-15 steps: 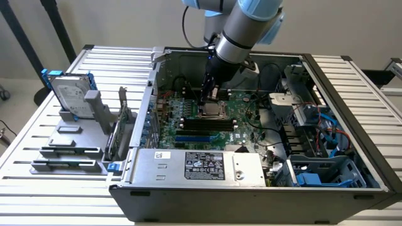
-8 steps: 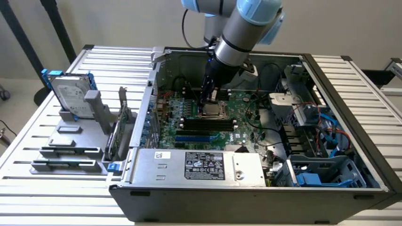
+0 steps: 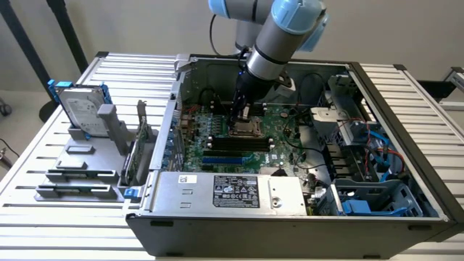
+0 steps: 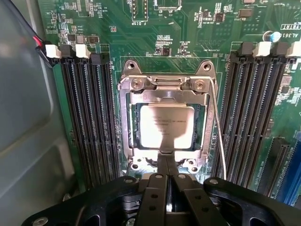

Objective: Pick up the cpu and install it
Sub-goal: 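Close the cpu cover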

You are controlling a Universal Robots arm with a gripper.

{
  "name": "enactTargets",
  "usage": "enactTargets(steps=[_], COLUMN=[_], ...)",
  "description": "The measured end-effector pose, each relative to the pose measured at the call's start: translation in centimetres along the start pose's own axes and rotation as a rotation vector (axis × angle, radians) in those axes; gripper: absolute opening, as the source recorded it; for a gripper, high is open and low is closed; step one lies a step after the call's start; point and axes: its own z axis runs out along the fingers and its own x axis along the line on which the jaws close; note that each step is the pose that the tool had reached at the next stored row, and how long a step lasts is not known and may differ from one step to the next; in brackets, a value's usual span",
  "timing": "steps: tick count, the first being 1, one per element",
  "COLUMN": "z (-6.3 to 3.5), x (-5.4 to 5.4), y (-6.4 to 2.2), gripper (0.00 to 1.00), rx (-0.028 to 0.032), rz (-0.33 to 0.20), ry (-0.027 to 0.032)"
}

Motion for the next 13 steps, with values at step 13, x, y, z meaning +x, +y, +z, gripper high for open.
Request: enactTargets(steps=[13], z=[-1.51], x=[-0.8], y=[-2.17], gripper=[0.11], rx=[0.006], rz=[0.0], ry=[0.0144])
